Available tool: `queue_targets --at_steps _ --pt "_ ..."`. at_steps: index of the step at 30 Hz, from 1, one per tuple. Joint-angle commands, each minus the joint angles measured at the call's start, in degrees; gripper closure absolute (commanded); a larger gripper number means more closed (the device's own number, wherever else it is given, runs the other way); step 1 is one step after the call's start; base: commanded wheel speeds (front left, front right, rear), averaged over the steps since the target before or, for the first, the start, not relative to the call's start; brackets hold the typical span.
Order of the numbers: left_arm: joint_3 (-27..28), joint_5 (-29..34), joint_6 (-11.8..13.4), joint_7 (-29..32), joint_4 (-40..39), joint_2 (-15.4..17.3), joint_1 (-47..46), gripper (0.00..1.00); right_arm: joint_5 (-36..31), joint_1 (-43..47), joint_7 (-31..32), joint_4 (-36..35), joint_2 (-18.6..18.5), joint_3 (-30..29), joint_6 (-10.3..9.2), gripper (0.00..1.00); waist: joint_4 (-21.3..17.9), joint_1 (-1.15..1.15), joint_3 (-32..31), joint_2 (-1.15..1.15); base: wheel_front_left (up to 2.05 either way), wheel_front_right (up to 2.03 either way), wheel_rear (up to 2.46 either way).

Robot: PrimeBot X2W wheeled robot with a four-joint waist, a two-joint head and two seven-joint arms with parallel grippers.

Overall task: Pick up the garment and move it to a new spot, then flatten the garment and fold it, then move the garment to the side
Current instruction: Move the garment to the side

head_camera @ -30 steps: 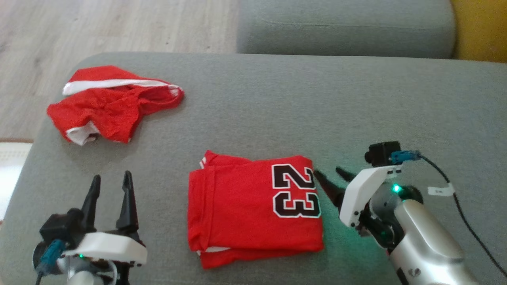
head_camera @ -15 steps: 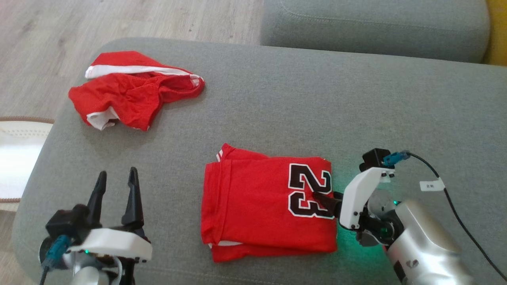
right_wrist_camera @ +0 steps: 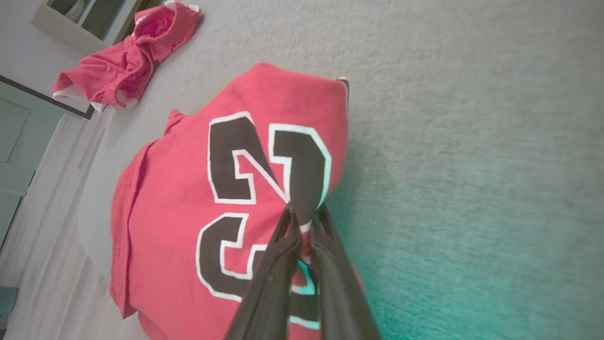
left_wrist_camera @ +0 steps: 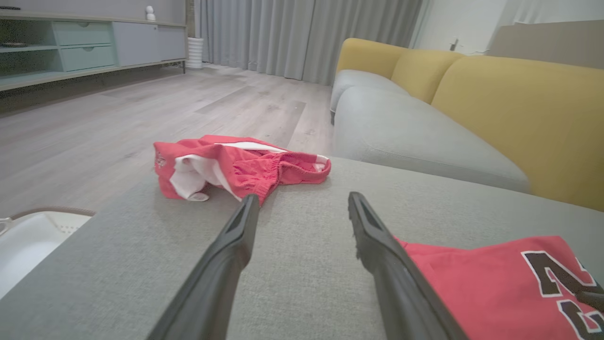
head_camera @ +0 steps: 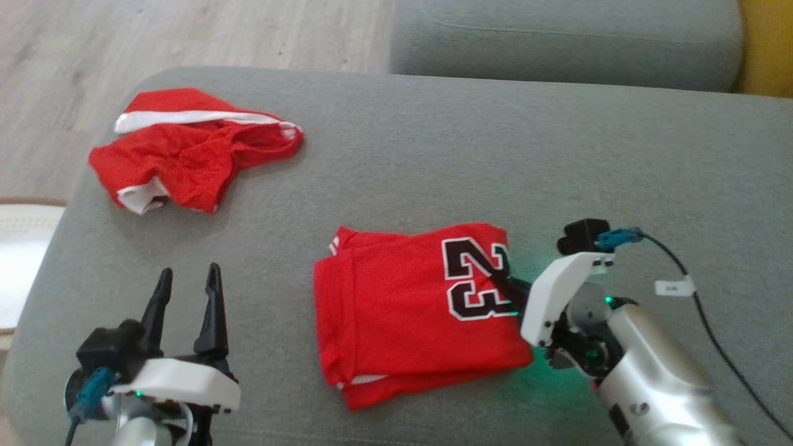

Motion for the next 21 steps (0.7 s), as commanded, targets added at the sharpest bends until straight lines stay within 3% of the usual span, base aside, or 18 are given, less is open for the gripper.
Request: queue_targets --at_steps 1,10,21 --pt "2.13 0.56 -0.26 -0.70 -1.61 0.37 -3.40 0.00 0.30 -2.95 -0.97 -1.98 -1.08 0.48 -0.04 1.00 -1.05 0.00 -0.17 0.00 0.00 0.00 0.00" --pt "-1.38 1.72 -2.62 -0.70 0.29 -0.07 -6.71 0.00 0.69 -6.26 -3.83 -2.11 -4.79 -0.42 -0.04 1.00 -8.24 0.00 0.44 0.00 0.00 0.00 0.00" --pt "-3.08 2.24 -3.47 -0.70 1.94 -0.57 -10.74 0.00 0.42 -6.31 -6.22 -5.02 -5.37 -0.62 -0.04 1.00 -20.02 0.00 1.79 0.00 0.00 0.00 0.00"
